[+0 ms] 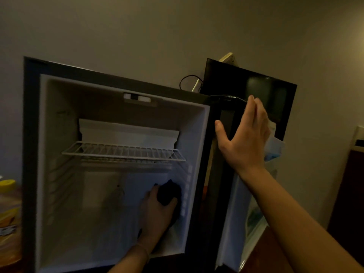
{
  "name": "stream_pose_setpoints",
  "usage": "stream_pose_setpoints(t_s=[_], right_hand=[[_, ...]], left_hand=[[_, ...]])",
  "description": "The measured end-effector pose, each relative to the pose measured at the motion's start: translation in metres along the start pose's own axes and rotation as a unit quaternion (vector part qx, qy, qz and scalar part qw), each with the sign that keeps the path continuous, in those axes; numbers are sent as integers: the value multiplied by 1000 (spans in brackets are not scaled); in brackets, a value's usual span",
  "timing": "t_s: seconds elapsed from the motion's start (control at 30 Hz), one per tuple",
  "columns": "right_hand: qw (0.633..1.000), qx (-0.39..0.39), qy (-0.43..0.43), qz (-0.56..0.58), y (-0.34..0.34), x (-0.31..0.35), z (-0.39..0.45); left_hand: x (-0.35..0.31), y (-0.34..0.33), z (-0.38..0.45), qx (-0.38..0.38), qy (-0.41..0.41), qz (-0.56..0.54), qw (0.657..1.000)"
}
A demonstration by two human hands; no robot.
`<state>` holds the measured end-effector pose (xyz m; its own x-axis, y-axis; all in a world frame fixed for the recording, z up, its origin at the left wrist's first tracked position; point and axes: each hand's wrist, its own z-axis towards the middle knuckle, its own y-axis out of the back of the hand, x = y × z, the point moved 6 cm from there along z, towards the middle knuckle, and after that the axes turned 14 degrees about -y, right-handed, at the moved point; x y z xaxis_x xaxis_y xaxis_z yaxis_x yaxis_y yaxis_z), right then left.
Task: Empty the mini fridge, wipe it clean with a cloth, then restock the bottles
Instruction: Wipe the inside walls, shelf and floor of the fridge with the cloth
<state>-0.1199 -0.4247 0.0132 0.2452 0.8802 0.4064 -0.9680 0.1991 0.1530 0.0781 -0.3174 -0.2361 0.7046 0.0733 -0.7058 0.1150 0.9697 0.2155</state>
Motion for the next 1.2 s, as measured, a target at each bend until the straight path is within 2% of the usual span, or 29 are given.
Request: stream_pose_setpoints(t_s=[0.17,0.27,0.33,0.43,0.63,0.7,0.8,0.9,1.0,1.1,1.17,1.2], right_hand=[[991,27,-28,129,-9,11,19],[986,16,-41,162,-12,10,19],[985,7,-35,167,-13,7,18],[984,-6,-18,179,-10,5,21],[982,10,-40,186,-11,10,27],[978,22,-39,206,-11,7,21],[971,25,-37,234,-14,5,19],[968,25,-38,248,-15,5,19],[966,24,-31,256,-14,5,17],[967,26,-26,254,-14,4,16],[968,27,-25,248,-15,2,16],[968,28,-26,247,-15,1,15]], left_hand=[[-74,27,25,-78,43,-144,986],[-116,43,51,-89,11,-232,969],[-139,53,71,-98,-13,-252,963],[-155,54,108,-107,-21,-235,966],[-147,30,169,-166,41,-158,973],[-140,20,176,-159,81,-117,977],[-137,7,192,-109,137,-24,984],[-145,0,197,-94,148,11,984],[-145,-8,189,-106,78,-48,990],[-138,-12,170,-82,-93,-115,986],[-132,-10,165,-92,-185,-59,977],[-130,-10,169,-93,-204,-17,974]])
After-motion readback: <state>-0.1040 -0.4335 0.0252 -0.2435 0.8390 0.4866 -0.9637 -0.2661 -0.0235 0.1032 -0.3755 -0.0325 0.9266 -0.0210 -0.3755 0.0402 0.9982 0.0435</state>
